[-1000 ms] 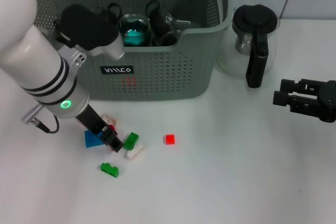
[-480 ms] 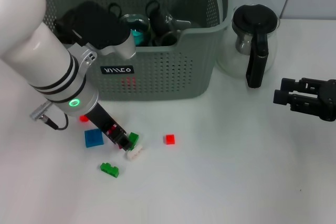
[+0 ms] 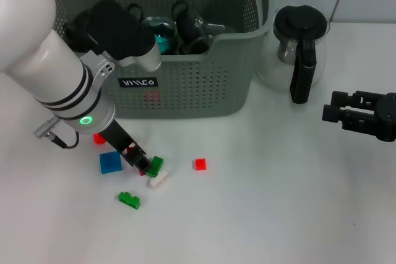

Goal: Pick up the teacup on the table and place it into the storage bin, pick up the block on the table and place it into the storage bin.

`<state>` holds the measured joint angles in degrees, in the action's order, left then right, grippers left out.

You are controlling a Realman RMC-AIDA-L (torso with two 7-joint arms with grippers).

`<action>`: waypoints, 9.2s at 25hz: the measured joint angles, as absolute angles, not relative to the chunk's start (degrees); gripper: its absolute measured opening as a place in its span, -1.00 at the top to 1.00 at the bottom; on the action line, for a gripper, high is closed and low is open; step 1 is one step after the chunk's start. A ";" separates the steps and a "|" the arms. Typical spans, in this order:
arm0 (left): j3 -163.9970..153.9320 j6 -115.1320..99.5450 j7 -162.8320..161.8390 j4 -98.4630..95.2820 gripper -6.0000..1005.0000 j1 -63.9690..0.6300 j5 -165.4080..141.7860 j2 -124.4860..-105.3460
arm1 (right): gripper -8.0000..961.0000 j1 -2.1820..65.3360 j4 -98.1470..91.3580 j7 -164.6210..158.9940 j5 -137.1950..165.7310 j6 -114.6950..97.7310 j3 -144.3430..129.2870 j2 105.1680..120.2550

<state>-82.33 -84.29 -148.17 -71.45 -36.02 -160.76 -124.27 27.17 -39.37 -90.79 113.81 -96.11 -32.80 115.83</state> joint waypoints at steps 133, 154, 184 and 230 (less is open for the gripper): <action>-49.15 -107.12 -144.76 -101.97 0.11 -37.68 -140.81 -122.82 | -0.27 26.96 -39.37 -91.58 113.82 -95.97 -32.78 115.66; -58.96 -59.64 -135.46 -62.80 0.07 -46.30 -144.12 -121.24 | -0.27 27.54 -39.37 -91.58 113.72 -96.42 -32.83 116.04; -63.71 -64.63 -142.67 -78.37 -0.49 -40.49 -147.23 -124.22 | -0.27 27.15 -39.37 -91.58 113.82 -96.39 -32.97 116.25; -73.41 -102.22 -123.79 -86.60 -0.58 -25.34 -148.90 -124.37 | -0.27 27.17 -39.37 -91.58 113.82 -95.94 -33.05 116.02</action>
<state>-73.41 -102.22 -123.79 -86.60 -25.34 -148.90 -124.37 27.17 -39.37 -91.58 113.82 -95.94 -33.05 116.02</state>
